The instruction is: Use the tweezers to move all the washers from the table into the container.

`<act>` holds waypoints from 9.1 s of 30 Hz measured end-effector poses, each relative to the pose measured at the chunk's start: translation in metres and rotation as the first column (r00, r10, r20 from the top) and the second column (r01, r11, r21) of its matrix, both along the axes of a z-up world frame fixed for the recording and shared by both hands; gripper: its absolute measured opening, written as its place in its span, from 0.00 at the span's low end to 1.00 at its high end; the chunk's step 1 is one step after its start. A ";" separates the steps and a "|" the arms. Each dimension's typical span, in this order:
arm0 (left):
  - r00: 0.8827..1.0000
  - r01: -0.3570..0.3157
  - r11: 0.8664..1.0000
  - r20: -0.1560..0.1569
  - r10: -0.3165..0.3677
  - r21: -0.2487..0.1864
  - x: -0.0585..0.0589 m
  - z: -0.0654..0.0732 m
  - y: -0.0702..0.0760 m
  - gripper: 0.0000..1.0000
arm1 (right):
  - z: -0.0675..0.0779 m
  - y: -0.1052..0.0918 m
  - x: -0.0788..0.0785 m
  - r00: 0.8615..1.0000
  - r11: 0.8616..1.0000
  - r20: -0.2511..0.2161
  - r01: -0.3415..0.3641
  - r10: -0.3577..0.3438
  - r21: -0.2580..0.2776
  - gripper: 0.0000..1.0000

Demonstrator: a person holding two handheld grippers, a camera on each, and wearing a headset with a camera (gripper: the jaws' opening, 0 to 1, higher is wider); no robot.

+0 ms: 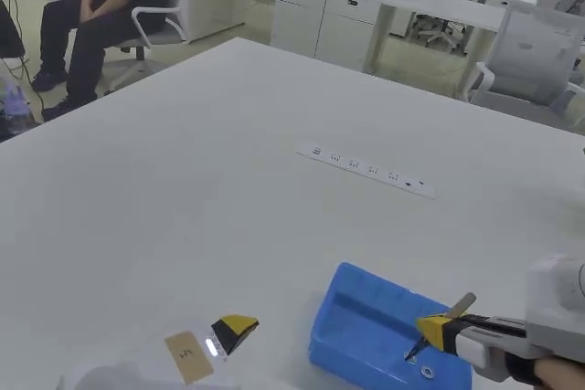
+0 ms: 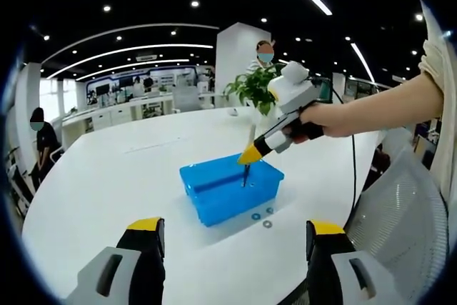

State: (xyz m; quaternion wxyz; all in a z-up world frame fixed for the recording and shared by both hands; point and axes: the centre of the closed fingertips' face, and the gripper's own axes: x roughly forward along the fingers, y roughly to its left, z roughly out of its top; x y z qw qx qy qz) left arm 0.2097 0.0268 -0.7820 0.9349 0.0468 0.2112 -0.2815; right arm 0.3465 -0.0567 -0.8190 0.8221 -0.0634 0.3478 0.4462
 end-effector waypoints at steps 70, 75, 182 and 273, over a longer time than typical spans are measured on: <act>0.999 0.030 0.999 -0.022 -0.030 0.010 -0.003 -0.004 -0.005 0.82 | 0.009 0.018 -0.088 0.983 0.983 -0.072 -0.160 0.167 0.084 0.04; 0.999 0.034 0.999 -0.026 -0.034 0.013 -0.004 -0.005 -0.005 0.82 | -0.003 0.017 -0.090 0.981 0.983 -0.084 -0.172 0.176 0.059 0.04; 0.999 0.028 0.999 -0.027 -0.027 0.030 -0.003 -0.008 -0.003 0.81 | -0.005 0.015 0.003 0.996 0.995 -0.031 -0.079 0.078 -0.055 0.03; 0.998 0.040 0.998 -0.047 -0.038 0.052 -0.006 -0.013 -0.003 0.81 | -0.021 0.031 -0.086 0.941 0.937 0.087 -0.312 0.328 -0.156 0.04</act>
